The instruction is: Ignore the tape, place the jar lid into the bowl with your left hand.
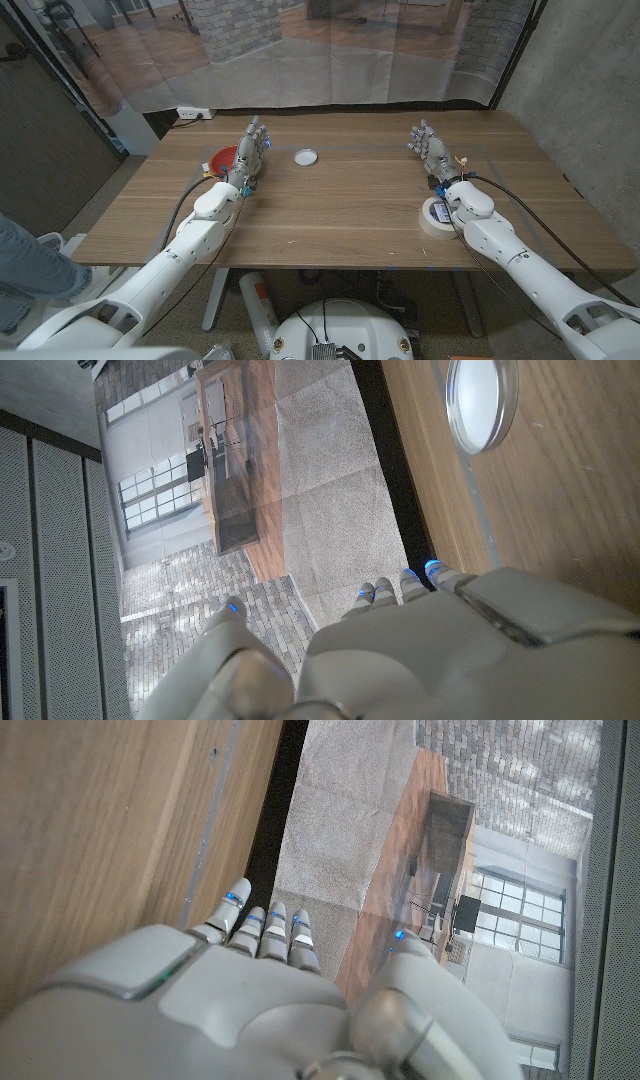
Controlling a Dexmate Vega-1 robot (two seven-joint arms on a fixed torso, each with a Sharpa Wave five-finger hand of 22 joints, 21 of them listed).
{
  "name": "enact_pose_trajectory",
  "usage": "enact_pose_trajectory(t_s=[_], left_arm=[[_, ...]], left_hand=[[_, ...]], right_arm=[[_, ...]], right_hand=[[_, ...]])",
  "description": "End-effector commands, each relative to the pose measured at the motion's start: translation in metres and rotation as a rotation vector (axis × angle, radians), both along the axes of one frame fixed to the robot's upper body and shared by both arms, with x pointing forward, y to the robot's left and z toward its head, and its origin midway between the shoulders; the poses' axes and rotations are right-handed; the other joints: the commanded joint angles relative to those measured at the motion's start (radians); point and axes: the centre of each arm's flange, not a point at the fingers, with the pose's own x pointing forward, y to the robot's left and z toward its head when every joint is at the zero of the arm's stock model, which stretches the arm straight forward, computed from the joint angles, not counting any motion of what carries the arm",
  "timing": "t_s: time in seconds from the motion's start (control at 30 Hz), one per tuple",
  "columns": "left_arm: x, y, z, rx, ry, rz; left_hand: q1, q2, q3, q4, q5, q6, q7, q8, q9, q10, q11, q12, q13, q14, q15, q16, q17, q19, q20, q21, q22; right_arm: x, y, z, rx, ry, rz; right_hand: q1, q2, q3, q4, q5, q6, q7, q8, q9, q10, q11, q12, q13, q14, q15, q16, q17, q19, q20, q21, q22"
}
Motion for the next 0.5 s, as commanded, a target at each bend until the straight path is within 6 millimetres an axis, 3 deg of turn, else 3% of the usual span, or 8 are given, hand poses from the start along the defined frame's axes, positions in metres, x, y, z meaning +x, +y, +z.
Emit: enact_pose_trajectory(t_s=[0.03, 0.33, 0.5], left_arm=[[-0.0035, 0.0004, -0.0032, -0.030, -0.011, -0.014], [-0.0052, -0.0020, -0.0025, -0.021, -0.022, -0.004], [-0.0050, -0.0028, 0.0006, -0.003, -0.032, 0.009]], left_hand=[[0.015, 0.005, -0.001, -0.007, 0.016, -0.072, 0.014, 0.009, 0.002, -0.071, 0.006, 0.015, 0.002, -0.069, 0.002, 0.012, 0.001, -0.087, 0.007, 0.018, 0.000], [0.025, 0.008, -0.004, -0.012, 0.021, -0.049, 0.015, 0.014, 0.002, -0.051, 0.005, 0.021, 0.002, -0.051, 0.001, 0.014, 0.000, -0.082, -0.001, 0.016, -0.001], [0.050, 0.030, -0.002, -0.022, 0.031, 0.004, 0.016, 0.027, 0.002, 0.005, 0.012, 0.033, 0.001, -0.006, 0.005, 0.020, -0.001, -0.069, -0.033, 0.015, -0.001]], right_arm=[[-0.0047, 0.0020, -0.0081, 0.009, 0.009, 0.004], [-0.0059, 0.0009, -0.0087, 0.012, 0.015, 0.004], [-0.0076, 0.0022, -0.0096, 0.019, 0.007, 0.010]], right_hand=[[0.005, 0.001, 0.006, -0.003, 0.007, 0.007, -0.001, 0.005, 0.003, 0.014, 0.000, 0.007, 0.002, 0.002, 0.005, 0.006, 0.001, 0.000, -0.034, 0.002, 0.005], [0.006, 0.003, 0.006, -0.005, 0.006, 0.008, -0.002, 0.005, 0.003, 0.021, -0.002, 0.009, 0.002, 0.007, 0.005, 0.007, -0.003, 0.004, -0.032, -0.005, 0.005], [0.006, 0.004, 0.006, -0.007, 0.006, 0.010, -0.003, 0.006, 0.003, 0.024, -0.003, 0.009, 0.002, 0.010, 0.005, 0.008, -0.005, 0.007, -0.032, -0.009, 0.005]])
